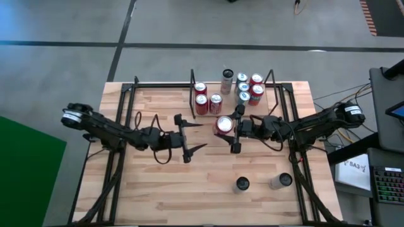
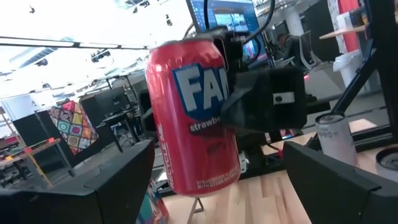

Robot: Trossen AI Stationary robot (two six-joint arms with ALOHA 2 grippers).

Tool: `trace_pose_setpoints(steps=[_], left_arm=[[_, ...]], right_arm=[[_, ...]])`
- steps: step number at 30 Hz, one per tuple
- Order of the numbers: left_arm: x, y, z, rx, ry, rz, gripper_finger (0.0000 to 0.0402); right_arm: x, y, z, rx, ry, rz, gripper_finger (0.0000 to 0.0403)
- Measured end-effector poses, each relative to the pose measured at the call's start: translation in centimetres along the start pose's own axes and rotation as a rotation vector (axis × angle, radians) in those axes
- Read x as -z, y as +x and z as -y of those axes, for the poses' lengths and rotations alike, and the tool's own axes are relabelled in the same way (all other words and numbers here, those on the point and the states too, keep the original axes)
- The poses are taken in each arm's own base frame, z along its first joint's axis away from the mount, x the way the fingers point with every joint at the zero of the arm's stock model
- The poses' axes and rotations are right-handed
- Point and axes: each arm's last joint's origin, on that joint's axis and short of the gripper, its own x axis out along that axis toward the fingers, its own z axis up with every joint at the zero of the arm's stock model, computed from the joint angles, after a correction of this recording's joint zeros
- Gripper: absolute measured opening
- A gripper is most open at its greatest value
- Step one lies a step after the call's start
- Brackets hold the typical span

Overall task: Place canned beverage on shelf
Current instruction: Put the red soda can on the shelf

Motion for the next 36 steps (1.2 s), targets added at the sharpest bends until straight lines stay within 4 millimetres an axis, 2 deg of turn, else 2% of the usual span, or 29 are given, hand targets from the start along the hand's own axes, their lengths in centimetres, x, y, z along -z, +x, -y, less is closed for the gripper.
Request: trace_pose_setpoints(steps=[15, 36], left_arm=[[1.3, 0.7, -0.2, -0.02, -0.007, -0.034, 0.0338], [1.2, 0.7, -0.3, -0.021, -0.008, -0.032, 0.0338]], right_arm=[[0.1, 0.0, 0.0, -0.001, -0.001, -0.003, 0.0283], [0.3, 0.1, -0.1, -0.003, 0.008, -0.013, 0.0289]])
